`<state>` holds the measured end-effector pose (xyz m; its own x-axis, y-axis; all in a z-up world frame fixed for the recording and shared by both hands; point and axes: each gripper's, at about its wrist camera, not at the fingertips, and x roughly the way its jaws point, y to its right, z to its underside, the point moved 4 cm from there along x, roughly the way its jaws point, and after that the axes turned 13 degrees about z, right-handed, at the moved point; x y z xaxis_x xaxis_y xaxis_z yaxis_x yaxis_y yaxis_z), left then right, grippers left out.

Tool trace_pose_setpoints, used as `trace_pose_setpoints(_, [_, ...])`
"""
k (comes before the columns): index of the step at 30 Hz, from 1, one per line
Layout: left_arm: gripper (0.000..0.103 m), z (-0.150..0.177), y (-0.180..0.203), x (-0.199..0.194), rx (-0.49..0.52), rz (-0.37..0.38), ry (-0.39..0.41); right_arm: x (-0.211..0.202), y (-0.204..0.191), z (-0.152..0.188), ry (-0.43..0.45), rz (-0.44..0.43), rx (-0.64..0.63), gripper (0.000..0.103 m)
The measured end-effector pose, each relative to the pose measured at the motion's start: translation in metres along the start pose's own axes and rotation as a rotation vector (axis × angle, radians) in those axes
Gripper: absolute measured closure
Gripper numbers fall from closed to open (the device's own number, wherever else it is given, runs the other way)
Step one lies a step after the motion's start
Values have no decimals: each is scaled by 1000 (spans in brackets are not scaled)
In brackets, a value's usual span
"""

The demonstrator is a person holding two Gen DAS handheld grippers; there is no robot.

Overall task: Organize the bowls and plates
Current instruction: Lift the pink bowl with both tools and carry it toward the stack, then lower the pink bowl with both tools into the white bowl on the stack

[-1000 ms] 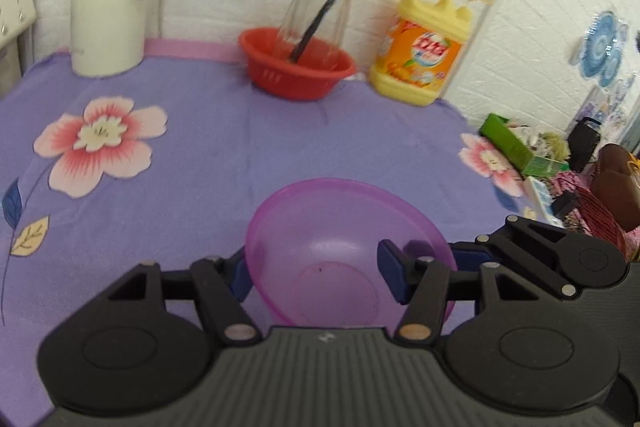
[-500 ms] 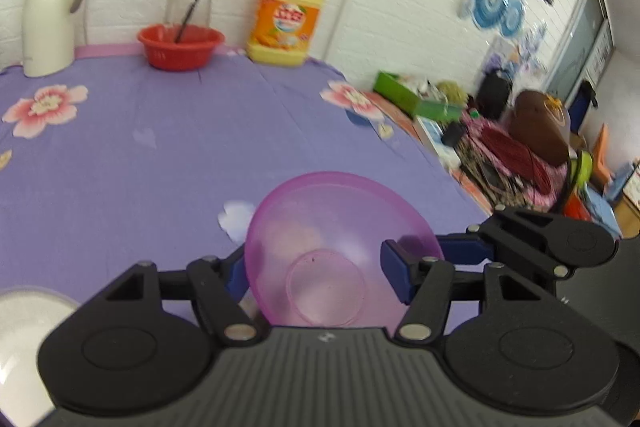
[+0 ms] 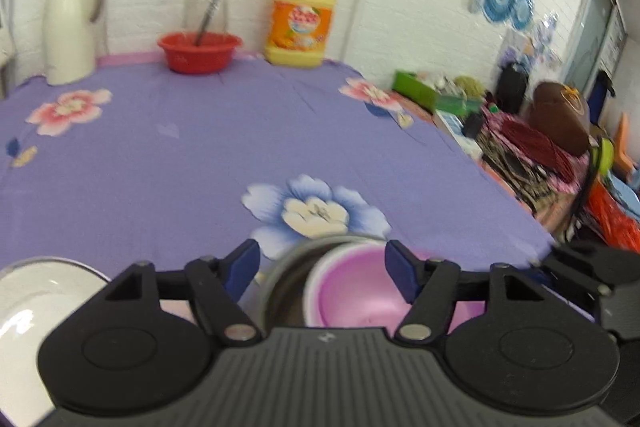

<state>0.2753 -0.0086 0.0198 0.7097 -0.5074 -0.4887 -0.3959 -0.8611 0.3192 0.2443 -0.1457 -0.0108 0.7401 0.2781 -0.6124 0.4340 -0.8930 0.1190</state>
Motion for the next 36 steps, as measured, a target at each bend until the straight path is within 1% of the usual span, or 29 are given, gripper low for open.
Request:
trace_pose_setpoints(4, [32,-7,-9,-16,-24,-21,64,-19,9,18,17,18,52,0])
trace_pose_setpoints(8, [31,-3,-6,-24,-34,-40,92,-26,16,29,53,61,130,0])
trace_pose_setpoints(10, [30,3,-3,-25,-41,-38,98,-26,19,32,71,76,191,0])
trace_pose_setpoints(13, [29,12,0,-25,-51,-36,96,-21,28,33,92,65,306,0])
trace_pose_setpoints(16, [28,17,0,-20,-56,-33,78,-12,34,31,91,79,369,0])
trace_pose_setpoints(20, [28,20,-7,-9,-79,-42,53,6,41,22,58,92,387,0])
trace_pose_setpoints(25, [28,21,-16,2,-104,-50,24,29,38,9,22,110,362,0])
trace_pose_setpoints(32, [27,21,-29,12,-111,-69,-5,55,32,11,-39,98,340,0])
trace_pose_setpoints(34, [25,21,-31,14,-112,-56,-14,60,31,14,-54,96,348,0])
trace_pose_setpoints(36, [25,20,-32,18,-107,-36,-38,61,29,13,-48,97,345,0])
